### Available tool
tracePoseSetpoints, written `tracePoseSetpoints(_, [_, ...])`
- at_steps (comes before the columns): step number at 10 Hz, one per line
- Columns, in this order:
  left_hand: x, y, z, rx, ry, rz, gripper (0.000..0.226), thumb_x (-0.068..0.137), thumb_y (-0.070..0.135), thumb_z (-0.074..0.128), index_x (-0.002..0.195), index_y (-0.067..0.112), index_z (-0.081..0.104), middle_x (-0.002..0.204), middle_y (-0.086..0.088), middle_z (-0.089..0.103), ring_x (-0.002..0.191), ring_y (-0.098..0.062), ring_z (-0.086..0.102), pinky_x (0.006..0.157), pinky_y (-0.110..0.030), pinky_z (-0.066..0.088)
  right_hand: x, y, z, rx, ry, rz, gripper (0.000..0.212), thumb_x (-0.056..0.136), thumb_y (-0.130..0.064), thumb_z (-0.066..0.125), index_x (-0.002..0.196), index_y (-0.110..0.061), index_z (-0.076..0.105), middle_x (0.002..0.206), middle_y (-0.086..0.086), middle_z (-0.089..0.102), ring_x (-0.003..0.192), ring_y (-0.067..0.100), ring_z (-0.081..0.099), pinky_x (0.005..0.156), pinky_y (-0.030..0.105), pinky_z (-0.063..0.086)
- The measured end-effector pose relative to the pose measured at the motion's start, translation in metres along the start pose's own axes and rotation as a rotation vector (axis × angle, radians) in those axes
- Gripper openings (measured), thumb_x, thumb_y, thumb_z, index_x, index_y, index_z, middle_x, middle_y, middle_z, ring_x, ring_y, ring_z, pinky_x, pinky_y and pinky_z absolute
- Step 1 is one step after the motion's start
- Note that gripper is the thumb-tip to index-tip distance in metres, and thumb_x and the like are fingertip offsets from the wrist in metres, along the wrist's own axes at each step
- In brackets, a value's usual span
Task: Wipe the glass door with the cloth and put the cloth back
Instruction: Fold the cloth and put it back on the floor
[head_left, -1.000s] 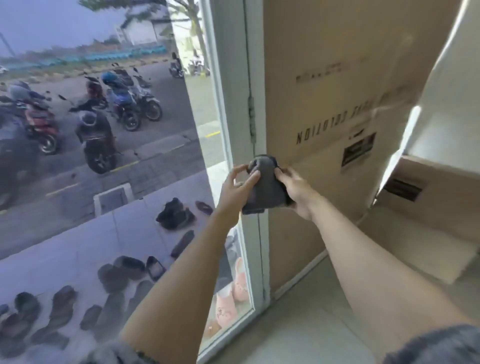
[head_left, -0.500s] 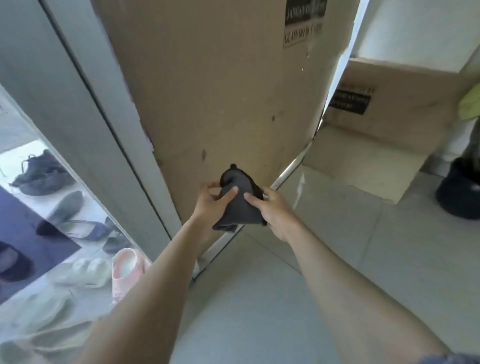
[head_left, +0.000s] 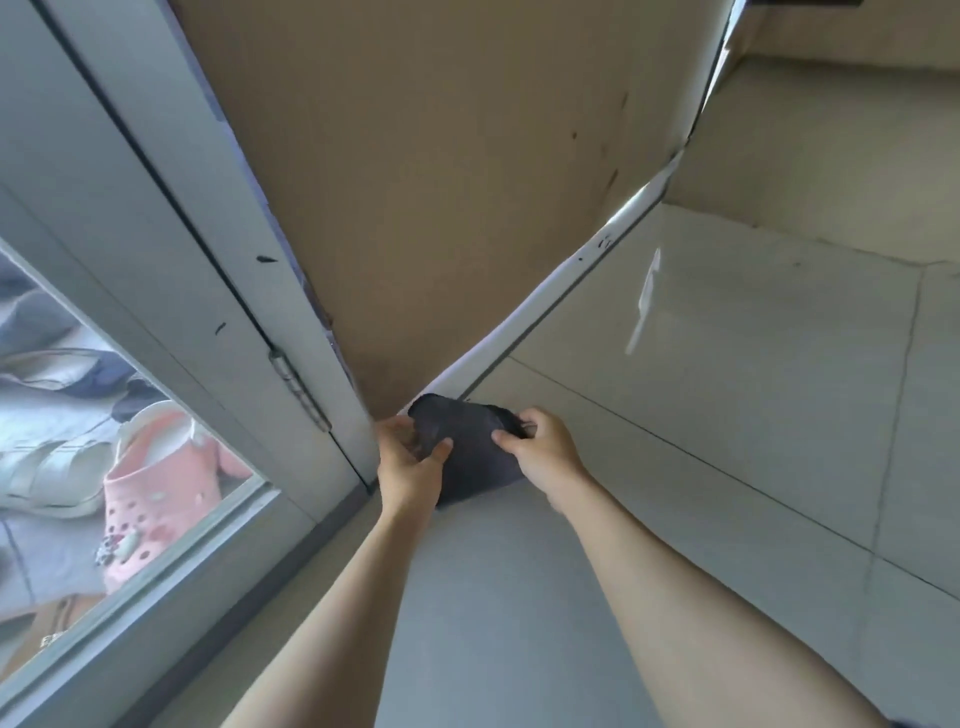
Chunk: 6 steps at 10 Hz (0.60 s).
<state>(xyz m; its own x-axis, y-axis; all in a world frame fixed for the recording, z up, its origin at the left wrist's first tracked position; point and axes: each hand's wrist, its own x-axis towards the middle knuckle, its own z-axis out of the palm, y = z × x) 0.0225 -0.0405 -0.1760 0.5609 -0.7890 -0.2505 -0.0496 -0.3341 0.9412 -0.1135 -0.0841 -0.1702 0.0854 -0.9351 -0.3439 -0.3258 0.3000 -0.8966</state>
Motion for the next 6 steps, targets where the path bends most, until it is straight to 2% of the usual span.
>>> tracePoseSetpoints(1, [-0.001, -0.026, -0.003, 0.289, 0.119, 0.257, 0.034, 0.086, 0.011, 0.063, 0.114, 0.015, 0.046, 0.121, -0.007, 0.050, 0.101, -0.024, 0.055, 0.079, -0.027, 0.044, 0.004, 0.020, 0.015, -0.054, 0.031, -0.044, 0.034, 0.087, -0.015, 0.062, 0.117, -0.016, 0.047, 0.097, 0.002, 0.053, 0.086, 0.019, 0.053, 0.062, 0.025, 0.042])
tracePoseSetpoints(2, [-0.005, -0.054, -0.002, 0.673, -0.006, 0.524, 0.039, 0.096, 0.022, 0.046, 0.134, 0.015, 0.042, 0.147, -0.006, 0.033, 0.133, -0.026, 0.032, 0.102, -0.036, 0.033, 0.007, 0.042, 0.029, -0.299, 0.033, -0.247, 0.033, 0.087, -0.015, 0.061, 0.119, -0.021, 0.054, 0.109, 0.006, 0.056, 0.103, 0.024, 0.051, 0.083, 0.028, 0.042])
tracePoseSetpoints(3, [-0.011, -0.078, -0.001, 0.905, -0.259, 0.470, 0.051, 0.101, 0.034, 0.026, 0.150, 0.025, 0.012, 0.159, 0.004, -0.003, 0.145, -0.014, -0.006, 0.116, -0.037, 0.005, 0.006, 0.061, 0.034, -0.639, 0.053, -0.342, 0.033, 0.090, -0.029, 0.057, 0.122, -0.025, 0.059, 0.133, 0.007, 0.047, 0.124, 0.027, 0.035, 0.100, 0.036, 0.034])
tracePoseSetpoints(4, [-0.012, -0.081, 0.001, 0.958, -0.313, 0.411, 0.053, 0.101, 0.035, 0.022, 0.150, 0.027, 0.001, 0.157, 0.007, -0.016, 0.143, -0.013, -0.016, 0.115, -0.041, -0.003, 0.001, 0.067, 0.030, -0.801, 0.054, -0.383, 0.036, 0.092, -0.036, 0.052, 0.128, -0.032, 0.054, 0.145, 0.001, 0.034, 0.133, 0.023, 0.024, 0.101, 0.039, 0.030])
tracePoseSetpoints(5, [-0.005, -0.067, -0.002, 1.017, -0.359, 0.364, 0.053, 0.101, 0.036, 0.024, 0.150, 0.025, 0.008, 0.159, 0.003, -0.008, 0.145, -0.017, -0.008, 0.116, -0.043, 0.006, -0.002, 0.055, 0.022, -0.778, 0.075, -0.433, 0.035, 0.093, -0.035, 0.051, 0.127, -0.028, 0.055, 0.145, 0.004, 0.036, 0.133, 0.024, 0.026, 0.098, 0.042, 0.036])
tracePoseSetpoints(6, [-0.003, -0.033, -0.006, 0.938, -0.335, 0.323, 0.050, 0.100, 0.035, 0.029, 0.147, 0.019, 0.023, 0.157, -0.005, 0.018, 0.142, -0.024, 0.019, 0.112, -0.040, 0.024, -0.006, 0.022, 0.013, -0.693, 0.108, -0.492, 0.032, 0.094, -0.028, 0.051, 0.123, -0.017, 0.058, 0.131, 0.009, 0.052, 0.124, 0.027, 0.041, 0.095, 0.043, 0.042])
